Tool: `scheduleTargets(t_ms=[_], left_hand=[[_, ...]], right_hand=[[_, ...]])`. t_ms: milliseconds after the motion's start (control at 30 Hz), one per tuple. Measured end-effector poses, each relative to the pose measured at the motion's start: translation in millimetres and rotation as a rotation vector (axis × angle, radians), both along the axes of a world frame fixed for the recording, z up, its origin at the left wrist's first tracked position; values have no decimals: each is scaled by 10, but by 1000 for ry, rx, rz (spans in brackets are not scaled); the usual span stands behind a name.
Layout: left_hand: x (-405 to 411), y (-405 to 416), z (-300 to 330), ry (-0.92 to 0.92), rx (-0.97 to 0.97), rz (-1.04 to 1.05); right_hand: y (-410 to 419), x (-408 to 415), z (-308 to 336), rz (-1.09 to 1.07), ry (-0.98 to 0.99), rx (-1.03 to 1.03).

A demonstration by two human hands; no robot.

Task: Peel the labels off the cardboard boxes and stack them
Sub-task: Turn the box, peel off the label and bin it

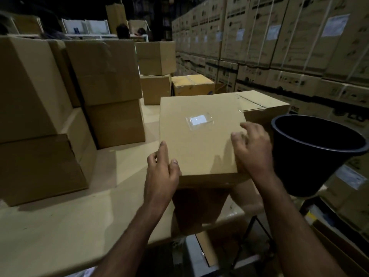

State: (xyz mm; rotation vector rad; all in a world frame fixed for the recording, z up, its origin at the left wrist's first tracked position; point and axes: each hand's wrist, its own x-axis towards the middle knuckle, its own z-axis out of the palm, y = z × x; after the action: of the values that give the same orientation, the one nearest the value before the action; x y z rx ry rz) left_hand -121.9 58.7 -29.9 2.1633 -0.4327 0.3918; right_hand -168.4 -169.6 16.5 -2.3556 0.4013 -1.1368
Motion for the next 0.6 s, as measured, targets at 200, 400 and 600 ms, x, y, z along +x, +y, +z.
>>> scheduleTargets(t_ms=[200,400,600], left_hand=[[186,-27,101,-32,39,0],[497,-115,345,-70,146,-16],[1128,-303,666,-124,220,11]], right_hand=[[257,645,196,170,-33,23],[187,719,213,179,-58,216],[174,741,189,177,-44,177]])
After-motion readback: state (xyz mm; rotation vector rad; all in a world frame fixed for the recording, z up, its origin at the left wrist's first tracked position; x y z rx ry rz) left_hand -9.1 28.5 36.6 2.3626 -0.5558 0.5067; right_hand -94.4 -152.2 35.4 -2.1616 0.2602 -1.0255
